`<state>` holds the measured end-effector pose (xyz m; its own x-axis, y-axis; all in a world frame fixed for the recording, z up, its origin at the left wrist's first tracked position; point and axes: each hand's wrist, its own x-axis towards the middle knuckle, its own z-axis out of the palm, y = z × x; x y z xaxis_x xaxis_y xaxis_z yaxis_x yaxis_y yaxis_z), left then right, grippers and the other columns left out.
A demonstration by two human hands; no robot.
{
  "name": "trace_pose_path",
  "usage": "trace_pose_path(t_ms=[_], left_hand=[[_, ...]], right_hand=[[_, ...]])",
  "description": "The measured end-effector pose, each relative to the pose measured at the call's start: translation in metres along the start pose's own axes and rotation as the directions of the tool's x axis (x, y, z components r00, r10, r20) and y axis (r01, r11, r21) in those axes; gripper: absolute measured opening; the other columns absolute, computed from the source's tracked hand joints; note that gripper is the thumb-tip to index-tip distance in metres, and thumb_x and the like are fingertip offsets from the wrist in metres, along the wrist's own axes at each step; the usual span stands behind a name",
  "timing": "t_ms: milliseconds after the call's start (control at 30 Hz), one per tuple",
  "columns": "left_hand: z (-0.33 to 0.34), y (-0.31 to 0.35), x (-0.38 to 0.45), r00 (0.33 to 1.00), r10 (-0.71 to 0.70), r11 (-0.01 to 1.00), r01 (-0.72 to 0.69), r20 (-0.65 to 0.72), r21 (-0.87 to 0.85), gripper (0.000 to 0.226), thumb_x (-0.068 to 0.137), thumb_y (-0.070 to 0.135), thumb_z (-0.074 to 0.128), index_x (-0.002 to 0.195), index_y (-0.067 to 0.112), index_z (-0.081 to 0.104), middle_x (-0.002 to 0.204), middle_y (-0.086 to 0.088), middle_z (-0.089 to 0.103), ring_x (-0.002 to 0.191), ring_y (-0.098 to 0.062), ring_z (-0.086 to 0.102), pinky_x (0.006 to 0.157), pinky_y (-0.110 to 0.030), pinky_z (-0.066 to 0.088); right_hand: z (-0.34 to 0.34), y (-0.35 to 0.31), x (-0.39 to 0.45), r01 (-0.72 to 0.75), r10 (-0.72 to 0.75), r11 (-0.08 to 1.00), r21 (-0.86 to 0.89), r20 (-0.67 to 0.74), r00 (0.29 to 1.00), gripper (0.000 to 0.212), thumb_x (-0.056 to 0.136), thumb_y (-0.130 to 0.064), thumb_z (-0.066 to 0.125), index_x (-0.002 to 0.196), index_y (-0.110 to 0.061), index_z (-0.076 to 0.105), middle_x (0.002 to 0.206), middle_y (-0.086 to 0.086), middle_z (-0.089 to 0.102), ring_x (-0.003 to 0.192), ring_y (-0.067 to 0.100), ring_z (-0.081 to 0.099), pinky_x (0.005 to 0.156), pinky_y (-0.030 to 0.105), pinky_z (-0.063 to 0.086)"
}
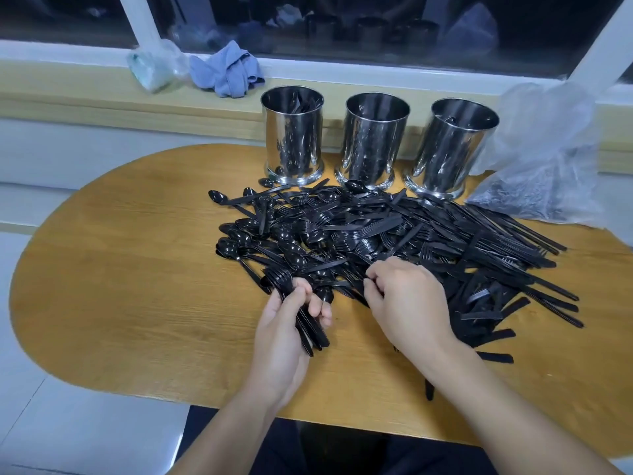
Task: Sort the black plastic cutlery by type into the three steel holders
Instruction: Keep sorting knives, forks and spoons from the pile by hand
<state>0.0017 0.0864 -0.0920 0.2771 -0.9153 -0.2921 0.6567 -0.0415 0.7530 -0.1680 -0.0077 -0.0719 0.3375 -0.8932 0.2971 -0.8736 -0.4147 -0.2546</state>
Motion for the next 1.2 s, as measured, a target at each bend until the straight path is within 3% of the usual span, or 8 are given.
trace_pose_path(t_ms=[200, 467, 600, 733, 867, 933, 1067, 1200], left_hand=[[0.000, 0.000, -0.001, 1.000, 0.001, 0.999, -0.002, 0.016, 0.053, 0.007, 0.116, 0.017, 0.054, 0.112, 0.014, 0.059, 0.081, -0.005, 0.047, 0.075, -0.022, 0.051, 0.066, -0.035, 0.043], [0.000, 0.000, -0.002, 0.999, 0.001, 0.997, -0.003, 0.033, 0.076, 0.008, 0.116, 0.017, 0.053, 0.113, 0.013, 0.059, 0.082, -0.005, 0.046, 0.075, -0.021, 0.050, 0.063, -0.032, 0.044], [0.000, 0.000, -0.003, 0.999, -0.007, 0.997, 0.004, 0.042, 0.073, 0.009, 0.116, 0.018, 0.054, 0.113, 0.013, 0.061, 0.082, -0.005, 0.046, 0.076, -0.021, 0.051, 0.064, -0.033, 0.043], [0.002, 0.000, -0.004, 0.999, -0.006, 0.997, 0.003, 0.043, 0.081, 0.009, 0.116, 0.019, 0.054, 0.114, 0.012, 0.060, 0.081, -0.005, 0.046, 0.075, -0.020, 0.051, 0.064, -0.032, 0.043], [0.002, 0.001, -0.004, 0.999, -0.001, 0.997, -0.002, 0.042, 0.082, 0.010, 0.117, 0.019, 0.054, 0.113, 0.012, 0.060, 0.081, -0.006, 0.045, 0.074, -0.020, 0.051, 0.063, -0.032, 0.042], [0.002, 0.001, -0.004, 0.999, -0.006, 0.997, 0.003, 0.044, 0.072, 0.009, 0.117, 0.019, 0.053, 0.114, 0.012, 0.060, 0.081, -0.005, 0.046, 0.074, -0.020, 0.051, 0.063, -0.031, 0.043], [0.001, 0.000, -0.003, 0.998, -0.020, 0.999, 0.018, 0.053, 0.039, 0.008, 0.116, 0.019, 0.054, 0.115, 0.013, 0.059, 0.081, -0.005, 0.047, 0.075, -0.020, 0.051, 0.062, -0.030, 0.046], [0.000, 0.000, -0.003, 0.998, -0.020, 0.999, 0.018, 0.056, 0.034, 0.009, 0.117, 0.018, 0.054, 0.113, 0.013, 0.059, 0.081, -0.005, 0.046, 0.076, -0.020, 0.050, 0.063, -0.031, 0.044]], right_hand=[[-0.004, 0.011, -0.015, -0.071, 0.050, 0.965, 0.251, 0.090, 0.995, 0.007, 0.098, -0.031, 0.075, 0.092, -0.033, 0.073, 0.078, -0.016, 0.062, 0.070, 0.005, 0.059, 0.067, 0.031, 0.054], [0.000, 0.014, -0.018, -0.033, 0.009, 0.973, 0.229, 0.104, 0.995, 0.011, 0.095, -0.025, 0.079, 0.104, -0.032, 0.077, 0.081, -0.015, 0.060, 0.073, 0.007, 0.060, 0.077, 0.030, 0.049], [0.000, 0.015, -0.018, -0.035, -0.002, 0.962, 0.271, 0.134, 0.991, 0.020, 0.094, -0.054, 0.076, 0.103, -0.035, 0.078, 0.089, -0.016, 0.060, 0.076, 0.009, 0.059, 0.077, 0.034, 0.052], [-0.001, 0.012, -0.017, 0.017, -0.028, 0.983, 0.184, 0.057, 0.998, 0.031, 0.091, -0.039, 0.086, 0.118, -0.029, 0.074, 0.096, -0.017, 0.055, 0.078, 0.012, 0.052, 0.084, 0.033, 0.048], [0.007, 0.015, -0.017, 0.088, -0.088, 0.981, 0.174, -0.008, 0.996, 0.020, 0.093, -0.013, 0.083, 0.106, -0.025, 0.073, 0.095, -0.014, 0.049, 0.077, 0.012, 0.049, 0.084, 0.033, 0.046], [0.011, 0.016, -0.017, 0.098, -0.099, 0.982, 0.164, -0.004, 0.995, 0.009, 0.096, -0.021, 0.083, 0.103, -0.025, 0.079, 0.092, -0.012, 0.051, 0.078, 0.011, 0.049, 0.086, 0.033, 0.046], [0.018, 0.016, -0.018, 0.105, -0.109, 0.991, 0.087, 0.032, 0.994, 0.030, 0.092, -0.045, 0.084, 0.112, -0.023, 0.082, 0.096, -0.009, 0.058, 0.091, 0.019, 0.061, 0.093, 0.040, 0.050], [0.017, 0.016, -0.017, 0.132, -0.133, 0.991, 0.037, 0.033, 0.991, 0.031, 0.090, -0.040, 0.087, 0.114, -0.023, 0.079, 0.101, -0.007, 0.060, 0.096, 0.021, 0.062, 0.093, 0.041, 0.049]])
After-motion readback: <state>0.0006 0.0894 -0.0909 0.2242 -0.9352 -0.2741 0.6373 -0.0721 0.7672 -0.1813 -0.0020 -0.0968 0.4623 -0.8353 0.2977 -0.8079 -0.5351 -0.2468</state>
